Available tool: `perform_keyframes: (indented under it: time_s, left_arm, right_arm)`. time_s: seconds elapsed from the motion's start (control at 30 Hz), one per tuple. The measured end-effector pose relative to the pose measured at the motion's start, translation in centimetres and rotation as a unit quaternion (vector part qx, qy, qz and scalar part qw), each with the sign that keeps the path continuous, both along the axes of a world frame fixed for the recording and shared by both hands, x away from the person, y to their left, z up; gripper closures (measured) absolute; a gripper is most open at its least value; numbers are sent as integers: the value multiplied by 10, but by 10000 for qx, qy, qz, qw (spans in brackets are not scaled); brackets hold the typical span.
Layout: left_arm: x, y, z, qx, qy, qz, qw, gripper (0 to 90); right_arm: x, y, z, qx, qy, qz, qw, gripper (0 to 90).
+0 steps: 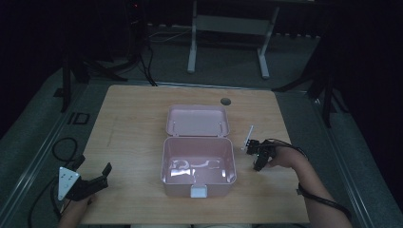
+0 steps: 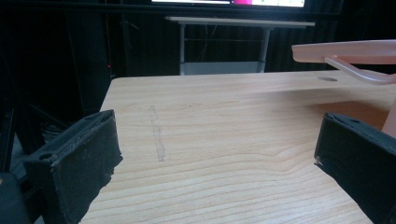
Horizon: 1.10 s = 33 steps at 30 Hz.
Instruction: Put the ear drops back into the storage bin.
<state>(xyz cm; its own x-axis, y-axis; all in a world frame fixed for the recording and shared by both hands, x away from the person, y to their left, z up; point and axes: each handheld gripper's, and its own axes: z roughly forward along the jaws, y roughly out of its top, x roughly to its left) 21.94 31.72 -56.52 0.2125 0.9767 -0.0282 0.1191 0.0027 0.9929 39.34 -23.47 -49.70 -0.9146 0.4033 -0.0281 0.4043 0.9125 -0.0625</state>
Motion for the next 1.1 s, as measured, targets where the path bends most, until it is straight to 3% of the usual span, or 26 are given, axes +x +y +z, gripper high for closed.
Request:
perform_keyframes:
  time_s: [0.13, 0.3, 0.33, 0.37, 0.5, 0.67, 0.83, 0.87, 0.97, 1.1]
  left_arm:
    - [0, 0, 0, -2, 2, 0, 10000, 4]
    - [0, 0, 0, -3, 8, 0, 10000, 4]
    - [0, 0, 0, -3, 8, 0, 10000, 4]
    - [0, 0, 0, 1, 8, 0, 10000, 4]
    - [0, 0, 0, -1, 8, 7, 10000, 4]
    - [0, 0, 0, -3, 16, 10, 10000, 4]
    - [0, 0, 0, -3, 13, 5, 10000, 4]
    - [0, 0, 0, -5, 12, 5, 10000, 4]
    - [0, 0, 0, -5, 11, 5, 10000, 4]
    - [0, 0, 0, -8, 13, 2, 10000, 4]
  right_arm:
    - [-8, 2, 2, 7, 6, 426, 9991, 593]
    - [-20, 2, 8, 218, -22, 1105, 9936, 594]
    - [-20, 2, 8, 218, -22, 1105, 9936, 594]
    - [-26, 3, 10, 131, -79, 1408, 9899, 593]
    - [-36, 5, 8, -75, -56, 1819, 9833, 593]
    - [-44, 8, 8, -266, 13, 2075, 9779, 594]
    - [-47, 9, 12, -225, 17, 2159, 9762, 594]
    - [-49, 10, 14, -309, -1, 2250, 9739, 594]
    - [-52, 11, 14, -338, 62, 2367, 9710, 594]
    - [-55, 11, 15, -345, 90, 2421, 9696, 594]
